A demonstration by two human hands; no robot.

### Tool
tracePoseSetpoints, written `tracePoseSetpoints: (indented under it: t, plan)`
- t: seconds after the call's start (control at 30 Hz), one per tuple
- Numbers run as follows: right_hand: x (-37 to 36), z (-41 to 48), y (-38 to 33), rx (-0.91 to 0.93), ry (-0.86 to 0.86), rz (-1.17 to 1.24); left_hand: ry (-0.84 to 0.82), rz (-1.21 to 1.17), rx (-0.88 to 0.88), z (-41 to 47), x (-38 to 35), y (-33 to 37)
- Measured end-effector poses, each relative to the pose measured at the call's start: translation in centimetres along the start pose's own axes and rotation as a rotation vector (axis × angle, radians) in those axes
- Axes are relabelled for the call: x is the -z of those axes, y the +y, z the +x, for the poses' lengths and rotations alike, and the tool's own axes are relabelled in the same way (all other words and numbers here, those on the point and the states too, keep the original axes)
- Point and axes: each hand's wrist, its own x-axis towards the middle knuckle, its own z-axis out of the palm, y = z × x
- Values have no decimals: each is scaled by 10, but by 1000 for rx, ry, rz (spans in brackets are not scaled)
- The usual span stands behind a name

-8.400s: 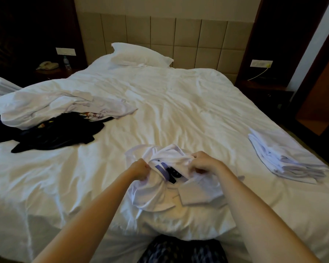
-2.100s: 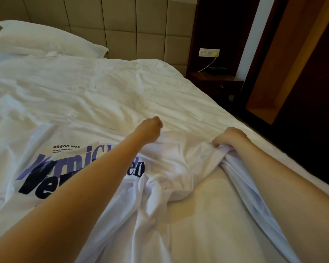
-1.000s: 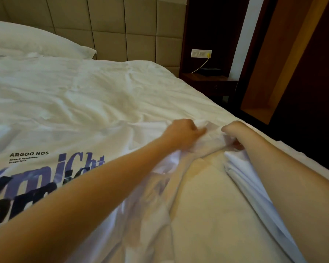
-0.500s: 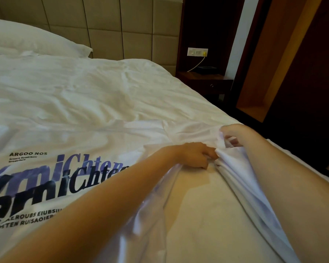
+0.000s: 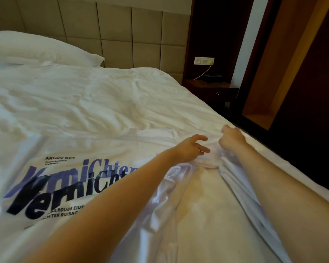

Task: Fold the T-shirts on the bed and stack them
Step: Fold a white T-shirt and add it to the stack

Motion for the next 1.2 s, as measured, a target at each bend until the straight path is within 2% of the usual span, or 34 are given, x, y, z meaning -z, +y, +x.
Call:
tracePoseSetpoints:
  t: [0.07, 0.2, 0.37, 0.4, 0.47, 0.57, 0.67, 0.77, 1.03, 1.1, 1.2]
  plan:
    - [-11, -6, -4, -32, -105, -1, 49, 67, 34, -8, 11, -3]
    - [-14, -15, -4, -229, -264, -47, 83, 132, 98, -24, 26, -11]
    - [-8, -7, -5, -173, -481, -257, 103, 133, 130, -30, 38, -22]
    - [-6, -9, -5, -175, -450, -240, 107, 135, 134, -30, 37, -24]
    - [-5, -16, -5, -218, -275, -187, 114, 148, 151, -34, 39, -27]
    - [-3, -29, -8, -246, -47, -406, 145, 137, 166, -44, 49, -31]
    - [6, -42, -26, -132, 71, -520, 212, 147, 162, -64, 71, -31]
    - [12, -57, -59, 22, 117, -506, 319, 162, 180, -97, 100, -29]
    - [10, -139, -185, 437, 19, -374, 625, 442, 413, -200, 177, -47]
    - [8, -165, -211, 554, -32, -338, 658, 557, 514, -233, 192, -55]
    - [0, -202, -242, 716, -131, -238, 714, 578, 708, -278, 210, -71]
